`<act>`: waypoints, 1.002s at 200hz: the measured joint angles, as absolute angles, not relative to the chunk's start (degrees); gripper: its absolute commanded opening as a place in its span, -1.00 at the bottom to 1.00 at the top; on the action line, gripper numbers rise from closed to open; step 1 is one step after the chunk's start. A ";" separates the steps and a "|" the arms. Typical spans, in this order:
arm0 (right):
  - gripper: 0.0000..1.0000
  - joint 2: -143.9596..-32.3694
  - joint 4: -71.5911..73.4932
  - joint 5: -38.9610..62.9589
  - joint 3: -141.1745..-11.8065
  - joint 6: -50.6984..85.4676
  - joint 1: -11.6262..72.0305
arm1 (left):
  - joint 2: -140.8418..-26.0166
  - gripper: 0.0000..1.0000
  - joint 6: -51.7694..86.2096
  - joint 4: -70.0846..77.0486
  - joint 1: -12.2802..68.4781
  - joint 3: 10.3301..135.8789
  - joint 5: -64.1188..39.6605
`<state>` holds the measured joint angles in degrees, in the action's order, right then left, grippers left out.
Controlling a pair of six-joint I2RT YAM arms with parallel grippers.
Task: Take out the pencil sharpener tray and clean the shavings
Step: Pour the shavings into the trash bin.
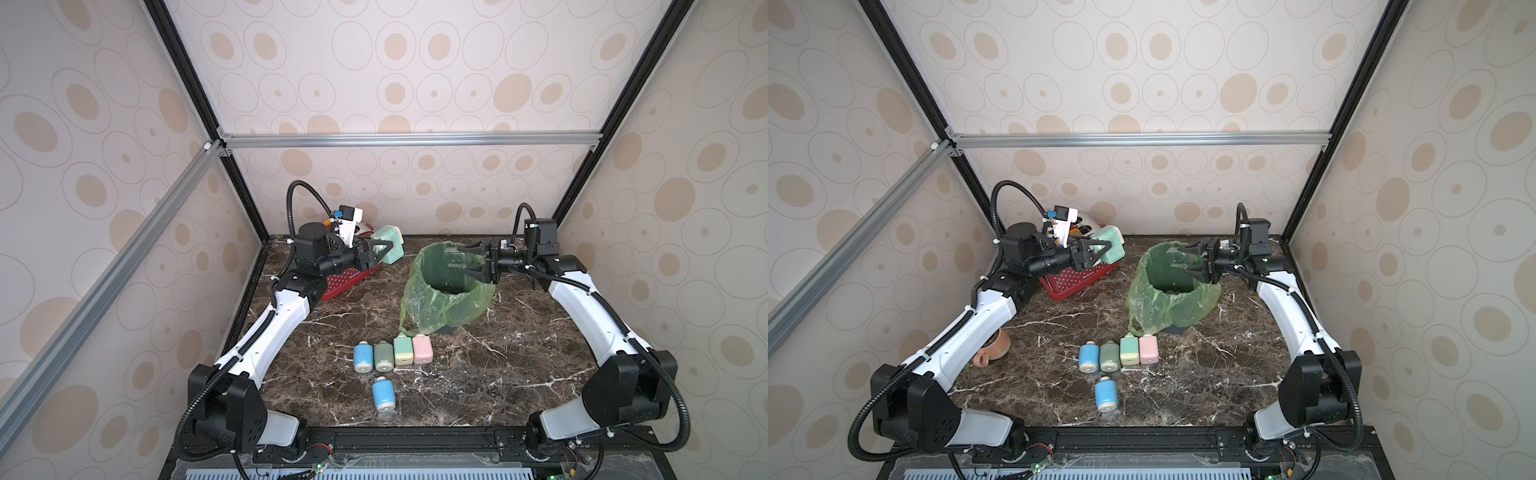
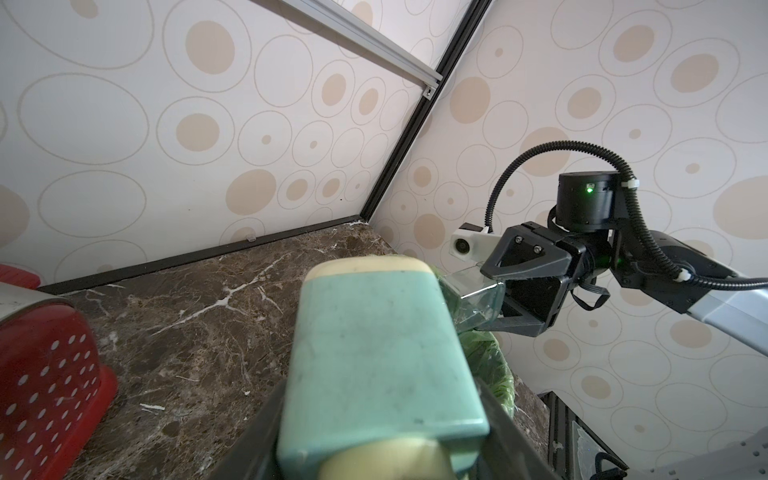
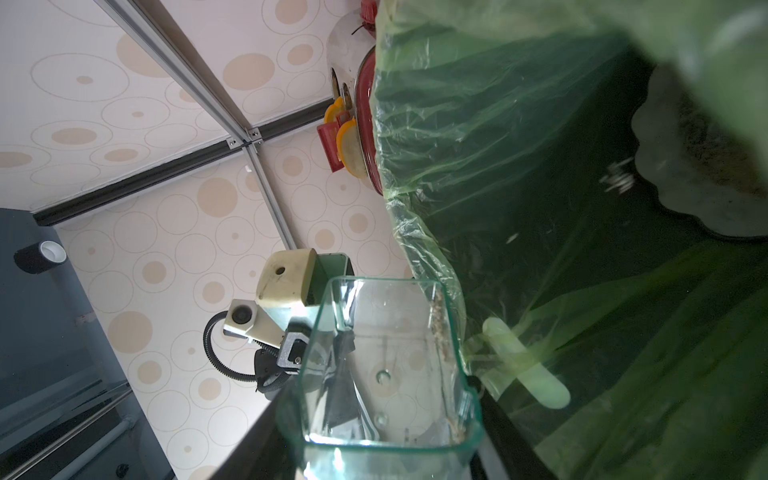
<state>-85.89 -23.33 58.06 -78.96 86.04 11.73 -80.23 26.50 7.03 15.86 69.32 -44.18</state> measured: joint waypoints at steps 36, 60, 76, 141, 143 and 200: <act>-0.64 -85.71 -22.28 58.74 -76.66 86.15 12.19 | -80.23 -0.87 26.52 7.46 15.86 69.32 -44.01; -0.58 -84.44 -17.19 58.63 -72.82 88.55 12.34 | -80.23 -0.87 26.55 7.86 15.86 69.32 -44.03; -0.65 -84.73 -18.68 60.05 -73.76 87.46 12.43 | -80.23 -0.88 26.55 8.25 15.86 69.32 -44.01; -0.57 -84.55 -13.39 61.01 -72.99 87.11 12.16 | -80.75 -0.88 27.33 9.37 15.86 69.34 -45.17; -0.57 -84.55 -13.39 61.04 -73.03 87.07 12.14 | -80.82 -0.88 27.38 9.39 15.86 69.34 -45.19; -0.59 -82.63 -22.70 58.50 -79.81 64.69 10.35 | -82.15 -0.88 28.67 9.98 15.86 69.34 -46.44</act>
